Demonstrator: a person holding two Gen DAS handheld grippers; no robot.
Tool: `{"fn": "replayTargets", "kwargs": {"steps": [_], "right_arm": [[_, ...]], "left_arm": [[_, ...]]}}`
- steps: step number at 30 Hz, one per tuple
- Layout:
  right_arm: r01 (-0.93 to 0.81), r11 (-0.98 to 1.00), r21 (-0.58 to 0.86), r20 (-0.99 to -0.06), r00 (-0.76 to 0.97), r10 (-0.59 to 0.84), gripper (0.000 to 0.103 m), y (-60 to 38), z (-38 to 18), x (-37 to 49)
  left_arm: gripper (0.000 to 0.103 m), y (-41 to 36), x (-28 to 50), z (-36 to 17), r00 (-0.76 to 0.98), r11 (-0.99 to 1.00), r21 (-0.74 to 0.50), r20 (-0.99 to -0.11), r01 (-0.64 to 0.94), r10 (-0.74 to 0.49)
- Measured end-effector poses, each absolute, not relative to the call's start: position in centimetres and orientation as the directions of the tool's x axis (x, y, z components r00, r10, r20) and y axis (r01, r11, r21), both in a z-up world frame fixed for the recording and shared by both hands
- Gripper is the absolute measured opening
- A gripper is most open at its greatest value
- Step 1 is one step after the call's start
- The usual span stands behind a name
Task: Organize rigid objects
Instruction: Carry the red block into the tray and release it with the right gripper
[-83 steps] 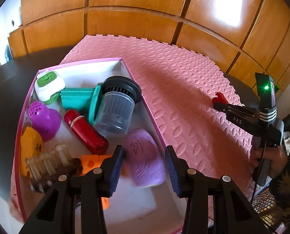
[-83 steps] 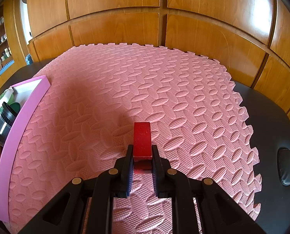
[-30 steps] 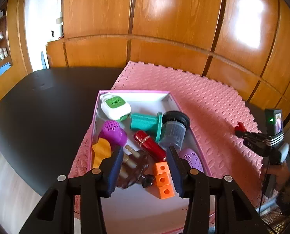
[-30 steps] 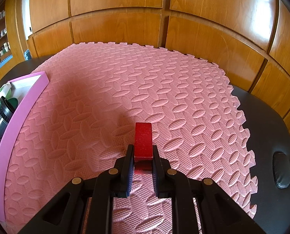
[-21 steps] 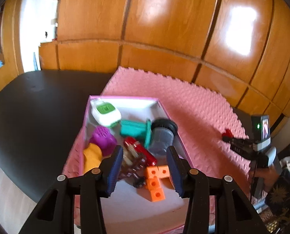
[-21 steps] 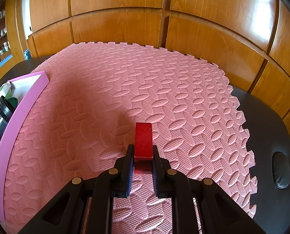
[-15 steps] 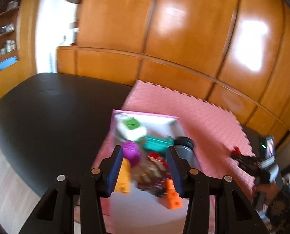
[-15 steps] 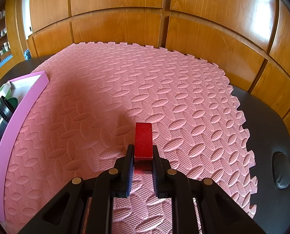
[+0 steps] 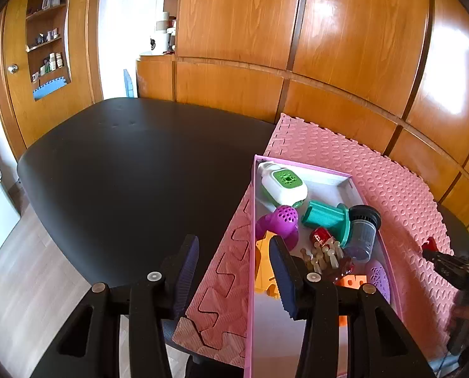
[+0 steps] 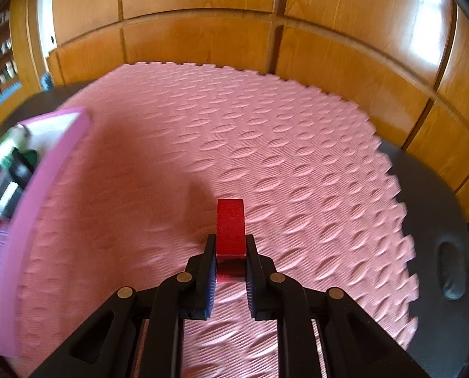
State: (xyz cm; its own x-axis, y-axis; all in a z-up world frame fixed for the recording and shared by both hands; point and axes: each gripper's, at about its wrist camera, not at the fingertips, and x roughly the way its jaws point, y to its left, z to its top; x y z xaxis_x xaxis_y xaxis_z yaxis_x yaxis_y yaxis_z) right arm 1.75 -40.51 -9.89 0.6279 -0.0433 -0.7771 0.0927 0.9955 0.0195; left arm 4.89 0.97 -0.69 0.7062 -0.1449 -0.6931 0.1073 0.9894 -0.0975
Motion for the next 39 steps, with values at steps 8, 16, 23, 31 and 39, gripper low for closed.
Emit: {"fn": "replayTargets", "kwargs": {"steps": [8, 16, 23, 31, 39], "right_arm": [[-0.184, 0.967, 0.178, -0.693, 0.674, 0.255, 0.014, -33.1, -5.1, -1.1], [-0.499, 0.839, 0.215, -0.674, 0.546, 0.497, 0.014, -23.1, -4.0, -3.4], [-0.572, 0.787, 0.233, -0.711, 0.451, 0.539, 0.014, -17.6, -5.9, -2.5], [-0.554, 0.811, 0.188, -0.773, 0.426, 0.470, 0.015, -14.4, -9.4, -0.6], [-0.541, 0.822, 0.174, -0.781, 0.433, 0.450, 0.023, -14.5, -9.5, -1.2]], "left_arm": [[0.048, 0.7, 4.7, -1.5, 0.690, 0.989, -0.098, -0.709, 0.113, -0.149], [0.049, 1.6, 4.5, -1.3, 0.701, 0.991, -0.100, -0.700, 0.088, -0.133], [0.051, 2.4, 4.6, -1.2, 0.708, 0.992, -0.104, -0.696, 0.064, -0.119], [0.055, 2.7, 4.8, -1.6, 0.708, 0.995, -0.087, -0.700, 0.050, -0.097], [0.059, 2.4, 4.8, -1.9, 0.703, 0.995, -0.081, -0.705, 0.050, -0.093]]}}
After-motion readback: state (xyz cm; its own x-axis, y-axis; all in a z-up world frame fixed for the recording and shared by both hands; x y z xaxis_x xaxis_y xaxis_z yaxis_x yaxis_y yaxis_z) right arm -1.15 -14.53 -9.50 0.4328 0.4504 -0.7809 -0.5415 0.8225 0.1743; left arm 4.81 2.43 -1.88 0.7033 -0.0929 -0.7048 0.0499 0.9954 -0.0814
